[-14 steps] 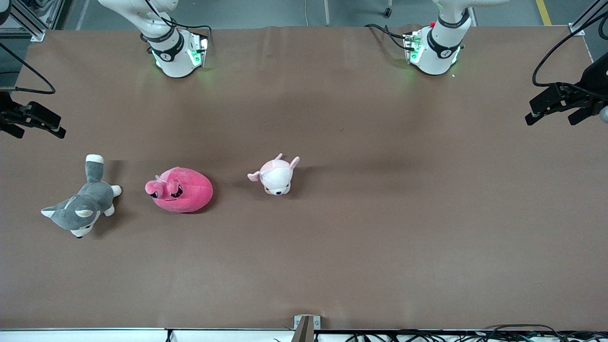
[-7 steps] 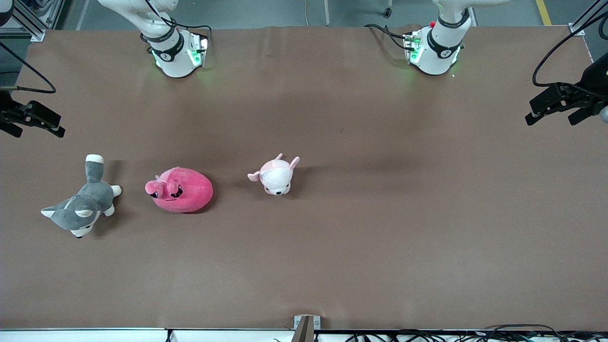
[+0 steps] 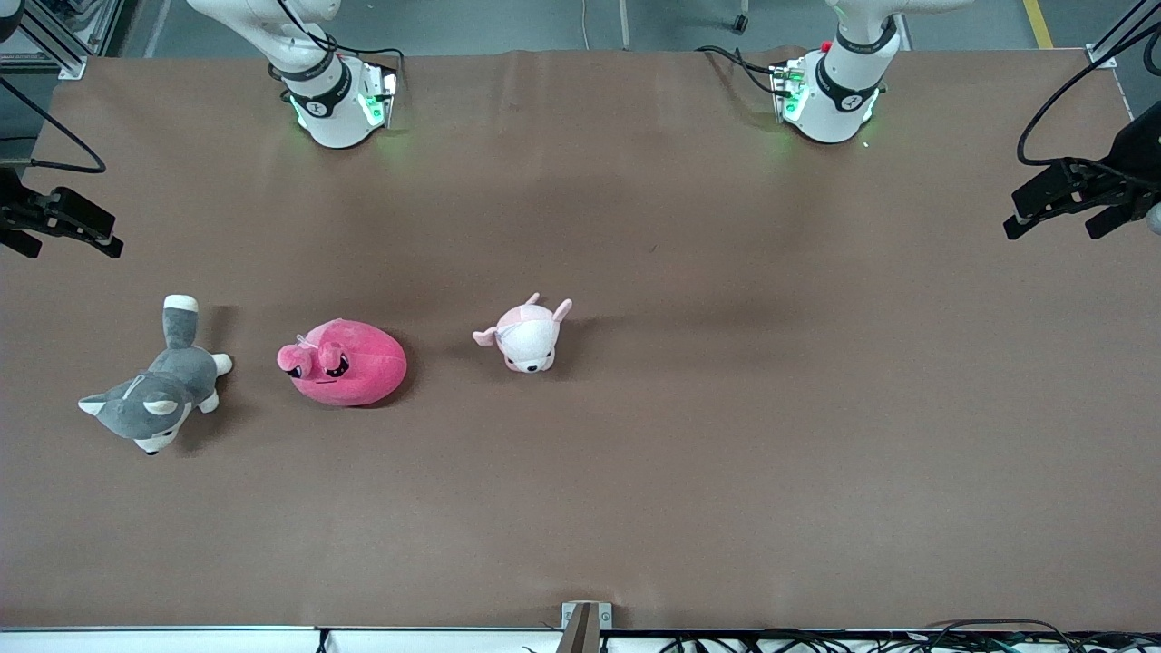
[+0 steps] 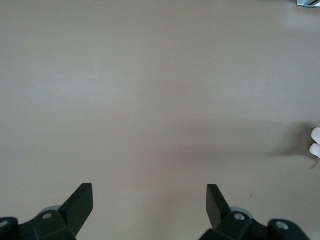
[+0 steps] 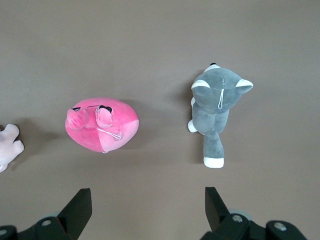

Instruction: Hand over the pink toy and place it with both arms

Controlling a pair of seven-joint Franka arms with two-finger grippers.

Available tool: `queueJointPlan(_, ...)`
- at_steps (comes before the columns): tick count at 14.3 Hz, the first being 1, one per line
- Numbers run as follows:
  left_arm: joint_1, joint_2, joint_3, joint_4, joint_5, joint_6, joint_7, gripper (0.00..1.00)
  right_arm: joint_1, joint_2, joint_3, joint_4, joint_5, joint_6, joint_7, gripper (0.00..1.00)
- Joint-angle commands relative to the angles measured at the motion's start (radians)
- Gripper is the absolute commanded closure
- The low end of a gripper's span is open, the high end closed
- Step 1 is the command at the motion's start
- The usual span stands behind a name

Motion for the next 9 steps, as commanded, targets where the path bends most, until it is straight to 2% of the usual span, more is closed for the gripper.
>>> queueJointPlan(1,0.001,0.006,-0.001,0.016,0.013,-0.001,0.006,0.00,-0.003,-0.034,0.009,-0.035,-0.021,0.003,0.003,0.00)
queueJointPlan(9,0.000,0.006,-0.001,0.014,0.011,-0.001,0.002,0.00,-0.006,-0.030,0.007,-0.032,-0.013,0.023,0.008,0.00)
